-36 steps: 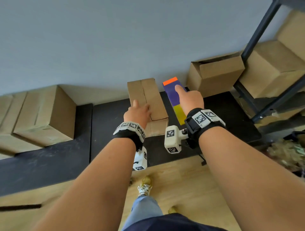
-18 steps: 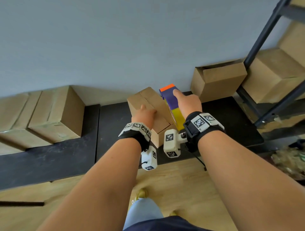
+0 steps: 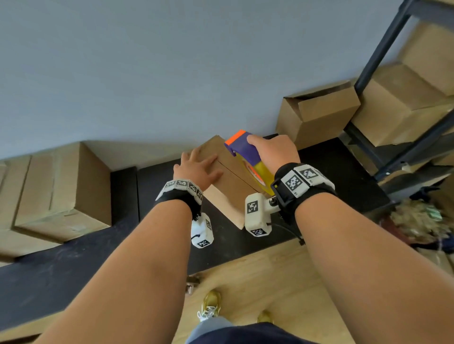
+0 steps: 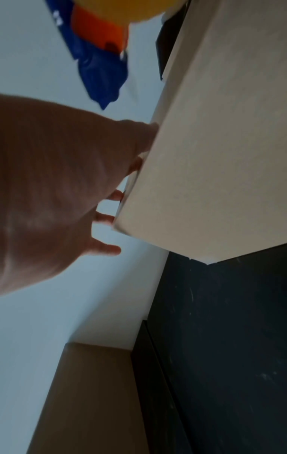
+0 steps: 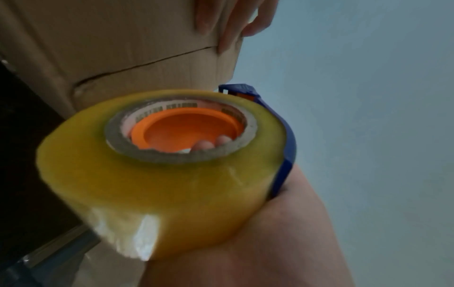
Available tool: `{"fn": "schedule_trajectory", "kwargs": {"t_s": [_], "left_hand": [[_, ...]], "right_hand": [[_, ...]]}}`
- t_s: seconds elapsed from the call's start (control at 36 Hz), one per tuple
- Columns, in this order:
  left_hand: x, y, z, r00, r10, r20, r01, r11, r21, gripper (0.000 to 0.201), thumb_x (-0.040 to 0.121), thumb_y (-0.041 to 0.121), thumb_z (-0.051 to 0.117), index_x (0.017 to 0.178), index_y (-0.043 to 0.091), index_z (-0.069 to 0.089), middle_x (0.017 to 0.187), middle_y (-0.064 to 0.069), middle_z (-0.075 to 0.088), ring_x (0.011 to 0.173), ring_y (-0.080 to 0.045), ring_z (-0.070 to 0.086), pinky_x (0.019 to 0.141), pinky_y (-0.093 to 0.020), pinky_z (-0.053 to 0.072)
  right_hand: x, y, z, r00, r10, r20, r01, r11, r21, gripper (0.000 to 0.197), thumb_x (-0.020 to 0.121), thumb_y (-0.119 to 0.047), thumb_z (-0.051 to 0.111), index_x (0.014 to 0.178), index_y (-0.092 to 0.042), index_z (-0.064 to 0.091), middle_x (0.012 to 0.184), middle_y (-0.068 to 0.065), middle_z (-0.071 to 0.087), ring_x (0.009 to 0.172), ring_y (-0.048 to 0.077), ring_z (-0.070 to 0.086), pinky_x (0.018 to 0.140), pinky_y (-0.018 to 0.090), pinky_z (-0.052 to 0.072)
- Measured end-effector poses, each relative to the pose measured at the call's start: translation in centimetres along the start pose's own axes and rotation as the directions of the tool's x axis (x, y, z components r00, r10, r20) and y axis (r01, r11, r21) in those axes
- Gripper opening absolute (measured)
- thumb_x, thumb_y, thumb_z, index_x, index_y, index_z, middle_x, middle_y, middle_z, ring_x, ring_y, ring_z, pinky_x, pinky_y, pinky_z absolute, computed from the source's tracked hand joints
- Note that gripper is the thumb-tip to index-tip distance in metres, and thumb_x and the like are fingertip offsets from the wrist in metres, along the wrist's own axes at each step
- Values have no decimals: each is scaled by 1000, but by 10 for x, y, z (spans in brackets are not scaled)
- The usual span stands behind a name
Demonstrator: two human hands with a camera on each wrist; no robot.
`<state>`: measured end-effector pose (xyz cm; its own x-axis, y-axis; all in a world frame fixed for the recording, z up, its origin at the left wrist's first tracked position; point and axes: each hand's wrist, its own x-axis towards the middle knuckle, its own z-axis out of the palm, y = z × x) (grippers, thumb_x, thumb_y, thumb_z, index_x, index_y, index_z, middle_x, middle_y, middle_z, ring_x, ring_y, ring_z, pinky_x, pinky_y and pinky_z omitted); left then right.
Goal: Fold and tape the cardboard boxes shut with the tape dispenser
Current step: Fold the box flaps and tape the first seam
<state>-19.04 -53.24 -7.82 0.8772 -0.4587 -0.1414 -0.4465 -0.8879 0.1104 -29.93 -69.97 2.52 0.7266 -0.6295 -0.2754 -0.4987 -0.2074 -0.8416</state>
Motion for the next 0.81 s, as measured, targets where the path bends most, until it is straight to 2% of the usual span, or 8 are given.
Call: {"fn": "schedule_trajectory", "kwargs": {"t_s": [0.11,0.19,0.39,0.5,0.58,0.67,0.75,0.81], "left_hand": [[-3,0,0,998,31,-48,-28,997,68,55,87,70,33,140,52,31,149,3,24,131,-26,25,102,-44,32],[-7,-2,2,996,51,-69,-46,996,73,46,94,61,32,138,50,35,143,1,31,127,-26,30,102,-42,32],[-16,-16,-1,976,-12,-217,-21,988,-151,35,96,29,45,129,34,54,121,-2,51,113,-28,45,93,-38,35],[-10,-22,-17,967,-119,-226,27,928,-371,36,91,11,44,116,21,68,111,-10,65,107,-33,55,83,-35,42],[4,-21,-33,964,-237,-122,113,778,-618,30,95,13,44,109,14,69,105,-11,70,101,-30,63,83,-31,48],[16,-16,-44,967,-210,147,229,455,-861,29,100,17,40,80,11,60,81,-12,65,74,-29,63,80,-38,54],[17,-11,-54,905,-153,396,418,159,-894,40,104,29,34,82,2,53,77,-14,61,66,-26,59,63,-33,51],[16,-12,-55,868,-122,481,492,78,-867,46,104,34,33,82,-2,53,80,-18,62,70,-28,61,63,-35,51]], "right_hand": [[1,-18,16,1000,-24,18,23,997,68,55,78,-43,64,107,2,67,109,14,71,102,30,65,80,43,51],[3,-28,24,996,-20,84,11,995,101,48,86,-36,62,113,4,64,117,18,67,99,32,63,75,36,40],[1,-15,31,991,26,133,-32,998,48,21,90,-35,59,86,-15,62,112,10,66,99,27,60,87,36,43],[1,-3,32,996,23,88,-34,993,116,30,83,-47,69,95,-21,63,104,-2,65,97,19,61,85,30,46],[4,-1,33,998,3,67,-13,989,144,44,77,-49,76,108,-19,66,108,-4,67,103,17,63,91,30,47],[6,2,35,998,-26,64,18,993,117,43,76,-45,76,106,-15,69,110,-2,70,102,19,64,88,31,48],[6,3,35,995,-55,78,50,997,59,42,77,-48,74,103,-14,71,105,-1,71,96,19,64,80,29,46],[7,3,34,992,-76,99,73,997,28,37,79,-49,73,96,-16,71,98,-2,70,91,18,64,78,29,47]]}}
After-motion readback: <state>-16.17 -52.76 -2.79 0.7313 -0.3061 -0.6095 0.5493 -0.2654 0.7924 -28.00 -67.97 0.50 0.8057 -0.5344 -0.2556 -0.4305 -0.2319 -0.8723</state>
